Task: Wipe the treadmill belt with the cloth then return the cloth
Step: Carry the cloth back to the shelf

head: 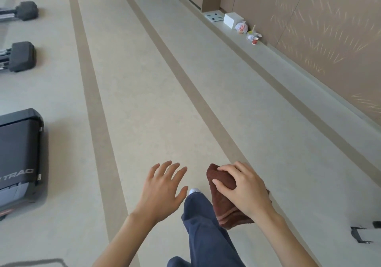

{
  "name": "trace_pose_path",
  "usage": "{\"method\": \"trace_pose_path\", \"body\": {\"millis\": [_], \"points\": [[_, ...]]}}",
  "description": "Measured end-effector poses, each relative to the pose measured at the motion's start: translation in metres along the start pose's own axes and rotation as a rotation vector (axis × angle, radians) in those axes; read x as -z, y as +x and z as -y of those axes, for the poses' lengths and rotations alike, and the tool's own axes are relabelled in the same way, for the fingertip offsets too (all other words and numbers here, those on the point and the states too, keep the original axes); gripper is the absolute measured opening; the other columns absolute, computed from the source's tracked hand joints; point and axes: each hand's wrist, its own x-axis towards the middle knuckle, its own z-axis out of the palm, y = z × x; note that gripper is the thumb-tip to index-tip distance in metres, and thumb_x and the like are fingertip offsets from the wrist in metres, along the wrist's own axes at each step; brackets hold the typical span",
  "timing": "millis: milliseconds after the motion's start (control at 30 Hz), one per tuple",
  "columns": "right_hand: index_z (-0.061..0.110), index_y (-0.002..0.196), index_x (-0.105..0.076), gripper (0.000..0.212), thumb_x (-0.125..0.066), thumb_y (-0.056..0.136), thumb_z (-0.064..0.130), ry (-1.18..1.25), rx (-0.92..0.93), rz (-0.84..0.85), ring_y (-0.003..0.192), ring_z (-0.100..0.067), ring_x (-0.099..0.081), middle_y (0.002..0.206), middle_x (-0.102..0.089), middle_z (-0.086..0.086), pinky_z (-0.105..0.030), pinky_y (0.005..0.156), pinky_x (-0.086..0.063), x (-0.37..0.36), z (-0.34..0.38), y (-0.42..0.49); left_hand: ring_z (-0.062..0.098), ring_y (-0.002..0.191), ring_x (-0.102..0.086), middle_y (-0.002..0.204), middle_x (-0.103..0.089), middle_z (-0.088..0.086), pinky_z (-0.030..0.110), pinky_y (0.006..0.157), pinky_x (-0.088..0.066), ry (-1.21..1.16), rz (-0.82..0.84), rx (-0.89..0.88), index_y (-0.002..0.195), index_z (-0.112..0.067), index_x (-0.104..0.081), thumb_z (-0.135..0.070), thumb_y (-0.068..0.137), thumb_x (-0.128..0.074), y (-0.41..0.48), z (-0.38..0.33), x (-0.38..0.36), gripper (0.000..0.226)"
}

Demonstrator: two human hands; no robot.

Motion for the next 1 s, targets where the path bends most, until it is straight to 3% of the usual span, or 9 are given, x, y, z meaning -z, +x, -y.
{"method": "trace_pose_path", "body": {"millis": [367,633,800,1000], "points": [[0.024,0.099,-0.069,0.03,-0.068,0.078,0.045,0.021,0.094,0.006,0.091,-0.016,-0.056,0.087,-0.06,0.005,-0.024,0.067,-0.042,0.012,-0.034,0.265,0.031,0.111,-0.059,0.115,-0.066,0.009,0.046,0.093,-0.045,-0.024,-0.048,0.049,0.117,-0.013,-0.064,-0.034,0.082,-0.061,0.238,0.068,0.016,0.041],[0.024,0.099,-0.069,0.03,-0.067,0.079,0.045,0.016,0.118,0.062,0.091,-0.017,-0.056,0.088,-0.06,0.004,-0.025,0.067,-0.041,-0.007,-0.046,0.38,0.032,0.117,-0.054,0.122,-0.062,0.01,0.045,0.098,-0.04,-0.074,0.024,0.08,0.123,-0.013,-0.06,-0.033,0.085,-0.061,0.343,0.116,0.004,0.043],[0.024,0.099,-0.068,0.029,-0.067,0.079,0.044,0.018,0.074,0.069,0.09,-0.018,-0.055,0.088,-0.059,0.004,-0.023,0.067,-0.038,-0.032,-0.05,0.461,0.031,0.114,-0.056,0.119,-0.064,0.009,0.045,0.096,-0.042,-0.065,0.06,0.076,0.12,-0.014,-0.062,-0.037,0.085,-0.053,0.414,0.168,-0.006,0.043],[0.023,0.097,-0.07,0.028,-0.069,0.077,0.043,-0.029,0.039,0.002,0.088,-0.019,-0.057,0.086,-0.061,0.004,-0.027,0.066,-0.046,-0.038,-0.026,0.583,0.031,0.113,-0.057,0.118,-0.064,0.009,0.044,0.094,-0.043,-0.091,0.062,0.058,0.119,-0.013,-0.063,-0.037,0.084,-0.051,0.521,0.25,0.008,0.044]]}}
